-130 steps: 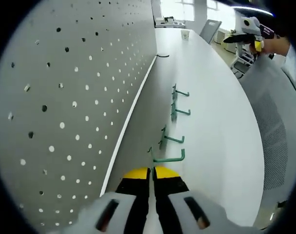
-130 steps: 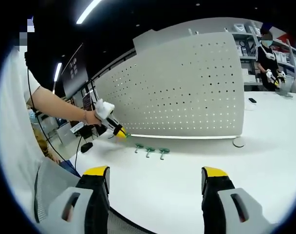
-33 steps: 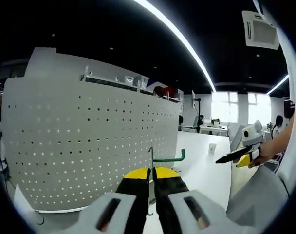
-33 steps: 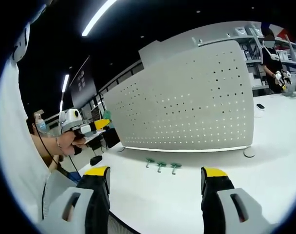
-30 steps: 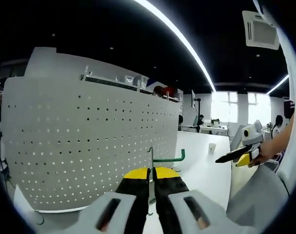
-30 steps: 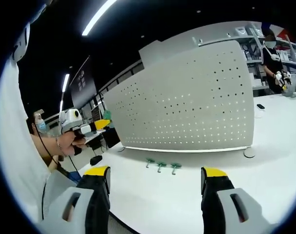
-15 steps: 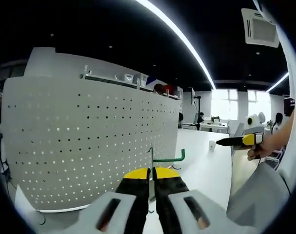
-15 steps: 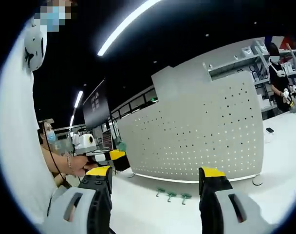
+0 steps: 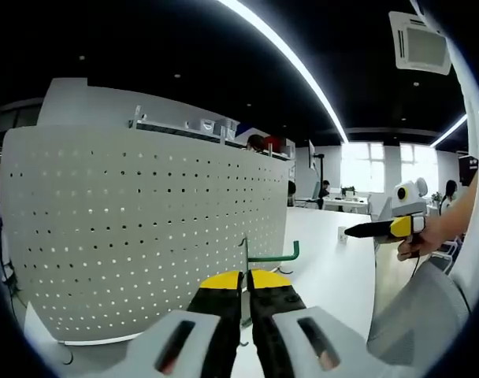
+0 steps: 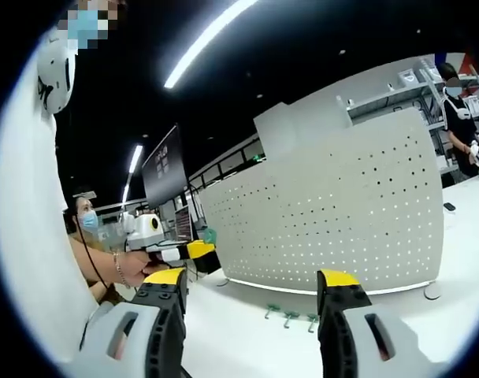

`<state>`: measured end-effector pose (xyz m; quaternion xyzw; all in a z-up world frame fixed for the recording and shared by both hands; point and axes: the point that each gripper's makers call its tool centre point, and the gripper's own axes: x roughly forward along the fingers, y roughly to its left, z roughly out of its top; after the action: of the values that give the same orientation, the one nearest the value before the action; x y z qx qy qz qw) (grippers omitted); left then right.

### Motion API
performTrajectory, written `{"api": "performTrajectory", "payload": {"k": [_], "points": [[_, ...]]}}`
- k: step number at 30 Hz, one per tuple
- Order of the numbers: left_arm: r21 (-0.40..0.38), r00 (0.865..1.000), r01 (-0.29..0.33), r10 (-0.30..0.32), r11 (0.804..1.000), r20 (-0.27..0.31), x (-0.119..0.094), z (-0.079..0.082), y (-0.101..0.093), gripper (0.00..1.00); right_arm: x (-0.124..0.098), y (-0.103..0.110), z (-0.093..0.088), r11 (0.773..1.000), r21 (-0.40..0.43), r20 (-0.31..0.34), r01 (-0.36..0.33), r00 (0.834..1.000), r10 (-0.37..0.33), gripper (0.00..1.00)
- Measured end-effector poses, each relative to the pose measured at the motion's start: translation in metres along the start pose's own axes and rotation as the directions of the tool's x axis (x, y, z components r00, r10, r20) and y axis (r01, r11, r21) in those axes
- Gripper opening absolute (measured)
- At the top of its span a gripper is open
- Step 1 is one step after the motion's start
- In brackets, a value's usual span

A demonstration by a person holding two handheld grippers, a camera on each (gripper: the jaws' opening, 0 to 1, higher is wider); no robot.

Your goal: Insert the hook assembly into the mounting plate slot until the hook locks in place.

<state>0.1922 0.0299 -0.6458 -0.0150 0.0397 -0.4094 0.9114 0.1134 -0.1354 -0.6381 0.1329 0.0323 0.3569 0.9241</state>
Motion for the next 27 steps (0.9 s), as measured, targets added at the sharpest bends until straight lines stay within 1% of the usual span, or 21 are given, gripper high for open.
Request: {"api": "performTrajectory", "payload": {"k": [3,7,11,13,16,20,27], "points": [[0.010,1.000,-0.004,0.004,1.000,-0.002,0.000,0.001,0.000,0.02,0.009,0.005,-0.001,1.000,0.007,-0.002,-0.024,1.000,0.024,0.63],[0.002,1.000,-0.010,0.010,1.000,-0.003,0.001,0.001,-0.001,0.02,0.019,0.012,-0.002,0.999,0.007,-0.003,-0.046,0.999,0.046,0.63],[0.001,1.000,-0.012,0.012,1.000,-0.004,0.002,0.001,-0.003,0.02,0.029,0.020,-0.004,0.999,0.004,-0.011,-0.054,0.998,0.054,0.62],[0.004,1.000,-0.014,0.014,1.000,-0.006,0.003,0.000,-0.003,0.02,0.036,0.023,-0.007,0.999,-0.026,-0.025,-0.044,0.999,0.044,0.61],[0.008,1.000,-0.020,0.020,1.000,-0.006,0.003,0.000,-0.004,0.02,0.044,0.026,-0.006,0.999,-0.011,-0.011,-0.038,0.999,0.037,0.59],[0.011,1.000,-0.024,0.025,1.000,-0.007,0.002,0.000,-0.005,0.02,0.054,0.029,-0.004,0.999,-0.014,-0.004,-0.045,0.999,0.045,0.59],[0.010,0.999,-0.036,0.036,0.999,-0.002,0.003,0.001,-0.004,0.02,0.074,0.035,-0.002,0.997,-0.007,0.004,-0.072,0.997,0.072,0.57]]}}
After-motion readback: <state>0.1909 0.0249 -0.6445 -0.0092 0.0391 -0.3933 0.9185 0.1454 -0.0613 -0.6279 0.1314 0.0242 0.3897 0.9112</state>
